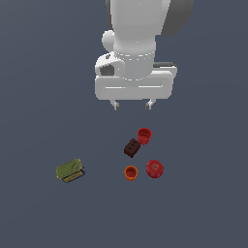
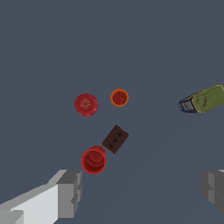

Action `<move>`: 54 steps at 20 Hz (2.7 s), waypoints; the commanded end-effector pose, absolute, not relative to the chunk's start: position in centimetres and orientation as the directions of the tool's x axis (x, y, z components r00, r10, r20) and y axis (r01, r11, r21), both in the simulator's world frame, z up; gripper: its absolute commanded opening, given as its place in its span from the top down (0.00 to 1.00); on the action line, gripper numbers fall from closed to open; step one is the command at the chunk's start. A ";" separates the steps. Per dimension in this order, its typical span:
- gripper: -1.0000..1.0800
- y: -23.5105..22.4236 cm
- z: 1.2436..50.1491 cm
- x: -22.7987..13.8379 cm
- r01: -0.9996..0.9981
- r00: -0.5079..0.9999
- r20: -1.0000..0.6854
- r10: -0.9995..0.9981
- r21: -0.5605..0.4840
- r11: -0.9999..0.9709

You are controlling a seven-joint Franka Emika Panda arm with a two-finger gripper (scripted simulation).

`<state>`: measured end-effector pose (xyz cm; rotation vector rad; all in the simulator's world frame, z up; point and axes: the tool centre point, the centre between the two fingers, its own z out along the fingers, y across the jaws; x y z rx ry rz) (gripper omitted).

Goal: Pick up a designated object from a clutter of objects.

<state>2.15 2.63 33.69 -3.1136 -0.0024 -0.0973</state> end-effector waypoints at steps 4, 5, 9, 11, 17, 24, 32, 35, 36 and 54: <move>0.04 3.3 31.6 2.1 0.022 0.998 0.057 0.021 -0.020 -1.000; 0.04 3.5 31.0 2.0 0.028 0.998 0.056 0.027 -0.019 -0.999; 0.04 4.4 28.2 1.7 0.057 0.997 0.049 0.056 -0.011 -0.998; 0.04 5.0 26.4 1.4 0.075 0.996 0.045 0.075 -0.007 -0.997; 0.04 7.1 20.0 -0.4 0.147 0.989 0.028 0.147 0.004 -0.989; 0.04 9.3 13.9 -3.4 0.226 0.974 0.012 0.226 0.005 -0.974; 0.04 10.5 10.3 -5.7 0.276 0.961 0.002 0.276 0.001 -0.961; 0.04 10.7 9.8 -6.1 0.283 0.959 0.000 0.283 0.000 -0.959; 0.04 10.7 9.8 -6.1 0.284 0.959 0.000 0.284 0.000 -0.959; 0.04 10.7 5.0 -6.2 0.285 0.959 0.000 0.285 0.000 -0.959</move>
